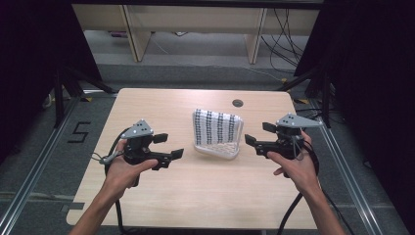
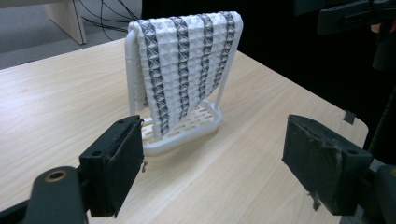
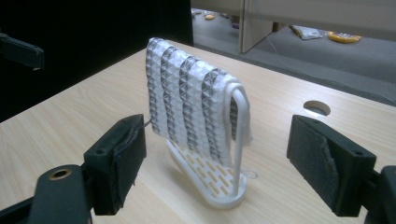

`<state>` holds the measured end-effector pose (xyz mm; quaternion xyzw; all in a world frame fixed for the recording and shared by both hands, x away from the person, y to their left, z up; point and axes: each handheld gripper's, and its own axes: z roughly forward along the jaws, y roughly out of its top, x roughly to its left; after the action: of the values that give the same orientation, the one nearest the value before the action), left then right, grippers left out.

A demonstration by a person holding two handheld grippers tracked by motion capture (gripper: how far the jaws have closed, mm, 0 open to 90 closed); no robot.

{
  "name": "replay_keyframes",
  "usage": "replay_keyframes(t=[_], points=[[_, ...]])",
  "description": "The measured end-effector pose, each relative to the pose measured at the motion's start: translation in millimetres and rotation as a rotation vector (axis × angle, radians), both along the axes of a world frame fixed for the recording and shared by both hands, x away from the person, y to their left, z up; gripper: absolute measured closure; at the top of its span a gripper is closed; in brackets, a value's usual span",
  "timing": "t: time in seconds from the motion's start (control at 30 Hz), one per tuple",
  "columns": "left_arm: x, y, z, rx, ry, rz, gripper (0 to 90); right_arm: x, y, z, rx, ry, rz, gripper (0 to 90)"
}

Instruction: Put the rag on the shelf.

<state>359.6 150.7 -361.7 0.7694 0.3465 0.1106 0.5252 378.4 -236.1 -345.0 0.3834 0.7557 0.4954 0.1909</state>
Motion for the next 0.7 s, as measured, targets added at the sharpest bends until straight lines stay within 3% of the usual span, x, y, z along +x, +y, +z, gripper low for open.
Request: replay_keyframes(t=[0.03, 0.07, 0.1, 0.17, 0.2, 0.27, 0.3, 0.43, 0.47, 0.5, 0.57, 0.67, 0.7], points=[[-1.1, 0.1, -1.8, -0.006, 0.001, -0.006, 19.6, -1.7, 0.6, -0.4, 0.001, 0.014, -0.005, 19.8], [-2.2, 0.0, -3.6, -0.009, -0.001, -0.011, 19.5, -0.8, 1.0, -2.0, 0.004, -0.007, 0.008, 18.7], [-3.4, 0.0, -4.2, -0.006, 0.001, -0.009, 19.4, -3.0, 2.2, -2.5, 0.009, 0.007, 0.0, 17.5], [-5.6, 0.1, -6.8, -0.01, -0.001, -0.012, 19.2, -2.8, 2.5, -4.1, 0.006, -0.013, 0.009, 16.2], [-6.3, 0.2, -7.9, -0.009, -0.004, -0.015, 19.1, -5.7, 3.4, -3.9, 0.013, 0.008, -0.004, 16.1], [-9.3, 1.2, -11.1, -0.009, -0.006, -0.012, 19.0, -5.9, 3.9, -5.9, 0.01, -0.014, 0.011, 15.8], [-10.0, 1.6, -12.1, -0.009, -0.01, -0.012, 18.9, -8.2, 5.3, -6.4, 0.022, 0.004, 0.011, 15.8], [-14.6, 4.7, -16.5, -0.014, -0.012, -0.006, 18.7, -10.9, 6.1, -7.8, 0.011, 0.005, 0.027, 15.8], [-15.4, 5.2, -18.1, -0.022, -0.013, -0.012, 18.7, -11.5, 6.6, -8.5, 0.009, -0.015, 0.022, 15.8], [-16.6, 5.9, -19.3, -0.019, -0.014, -0.01, 18.7, -14.0, 8.0, -8.7, 0.025, 0.013, 0.022, 15.8], [-18.9, 6.6, -21.6, -0.018, -0.013, -0.01, 18.7, -16.4, 9.1, -9.8, 0.029, 0.028, 0.027, 15.8], [-23.3, 7.2, -26.4, -0.012, -0.008, -0.009, 18.6, -17.2, 9.2, -13.5, 0.022, -0.002, 0.035, 15.8], [-23.7, 7.4, -28.0, -0.016, -0.009, -0.015, 18.5, -19.0, 9.4, -14.5, 0.022, 0.01, 0.035, 15.8]])
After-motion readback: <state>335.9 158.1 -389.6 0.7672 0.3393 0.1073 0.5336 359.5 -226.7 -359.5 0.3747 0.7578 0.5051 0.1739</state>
